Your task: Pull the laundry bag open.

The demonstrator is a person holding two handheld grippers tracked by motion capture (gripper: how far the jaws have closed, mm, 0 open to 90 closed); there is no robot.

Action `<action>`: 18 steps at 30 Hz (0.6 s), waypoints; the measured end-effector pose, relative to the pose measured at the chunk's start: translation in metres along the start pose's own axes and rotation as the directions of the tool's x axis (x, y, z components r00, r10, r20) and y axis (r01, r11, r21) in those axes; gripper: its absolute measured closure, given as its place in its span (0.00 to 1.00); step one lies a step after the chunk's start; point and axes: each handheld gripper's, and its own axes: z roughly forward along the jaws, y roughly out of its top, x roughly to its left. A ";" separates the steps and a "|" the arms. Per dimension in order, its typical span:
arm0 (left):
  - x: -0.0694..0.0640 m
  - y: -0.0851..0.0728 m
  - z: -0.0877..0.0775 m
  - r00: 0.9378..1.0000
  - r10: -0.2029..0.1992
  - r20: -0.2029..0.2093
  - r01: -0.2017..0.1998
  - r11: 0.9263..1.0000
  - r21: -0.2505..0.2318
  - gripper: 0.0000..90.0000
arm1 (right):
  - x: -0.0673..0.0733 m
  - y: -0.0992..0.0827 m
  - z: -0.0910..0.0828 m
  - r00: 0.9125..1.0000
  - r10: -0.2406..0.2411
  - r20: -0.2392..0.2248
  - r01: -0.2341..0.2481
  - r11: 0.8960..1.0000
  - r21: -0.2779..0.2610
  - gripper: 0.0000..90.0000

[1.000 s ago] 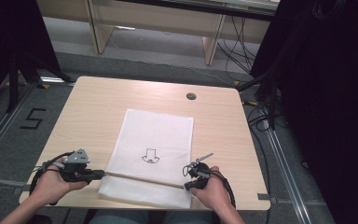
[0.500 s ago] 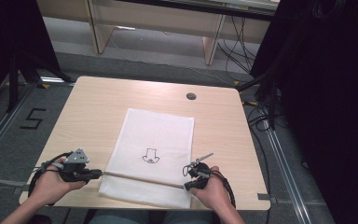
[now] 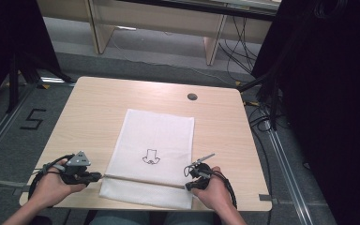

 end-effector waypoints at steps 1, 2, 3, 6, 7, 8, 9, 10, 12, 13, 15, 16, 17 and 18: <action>0.000 0.000 0.000 1.000 -0.008 0.003 0.008 1.000 0.003 0.97 | -0.001 0.000 0.001 1.000 -0.016 -0.001 0.016 1.000 -0.013 1.00; 0.000 -0.001 0.000 1.000 -0.015 0.006 0.015 1.000 0.004 0.97 | 0.000 0.000 0.001 1.000 -0.004 -0.001 0.004 1.000 0.002 1.00; 0.000 -0.001 -0.001 1.000 -0.012 0.009 0.012 1.000 0.014 0.97 | 0.000 0.000 0.000 1.000 0.009 -0.002 -0.009 1.000 0.012 1.00; 0.000 -0.002 -0.001 1.000 -0.028 0.002 0.028 1.000 0.011 0.97 | 0.000 0.000 0.001 1.000 -0.004 0.000 0.004 1.000 0.005 1.00; 0.000 -0.002 -0.001 1.000 -0.028 0.001 0.028 1.000 0.008 0.97 | 0.000 0.001 0.001 1.000 -0.007 0.002 0.007 1.000 0.005 1.00; -0.001 -0.002 -0.001 0.999 -0.038 0.009 0.038 0.999 0.006 0.97 | 0.000 0.001 0.001 1.000 -0.007 0.004 0.007 1.000 0.005 1.00; 0.000 -0.001 -0.002 1.000 -0.018 0.008 0.018 1.000 0.013 0.97 | 0.000 0.001 0.001 1.000 -0.007 0.003 0.007 1.000 0.005 1.00; -0.001 -0.002 -0.002 1.000 -0.020 0.008 0.020 1.000 0.013 0.97 | 0.000 0.001 0.001 1.000 -0.005 0.003 0.005 1.000 0.006 1.00; -0.001 -0.002 -0.001 0.999 -0.041 0.010 0.040 0.999 0.010 0.97 | 0.001 0.001 0.001 1.000 -0.007 0.006 0.007 1.000 0.005 1.00; -0.001 -0.002 -0.002 0.999 -0.036 0.006 0.035 0.999 0.022 0.97 | 0.001 0.000 0.001 1.000 -0.008 0.011 0.008 1.000 0.003 1.00; 0.000 -0.002 -0.002 1.000 -0.018 0.006 0.017 1.000 0.025 0.97 | 0.001 0.001 0.001 1.000 -0.008 0.013 0.008 1.000 0.003 1.00; -0.001 -0.002 -0.002 1.000 -0.029 0.009 0.028 0.999 0.018 0.97 | 0.002 0.000 0.000 1.000 0.004 0.016 -0.004 1.000 0.010 1.00; -0.001 -0.002 -0.001 0.999 -0.038 0.008 0.038 0.999 0.017 0.97 | 0.002 0.000 0.000 1.000 -0.007 0.016 0.007 1.000 0.005 1.00; 0.000 -0.003 -0.001 0.999 -0.040 0.011 0.040 0.999 0.013 0.97 | 0.002 0.000 0.000 1.000 0.003 0.017 -0.003 1.000 0.010 1.00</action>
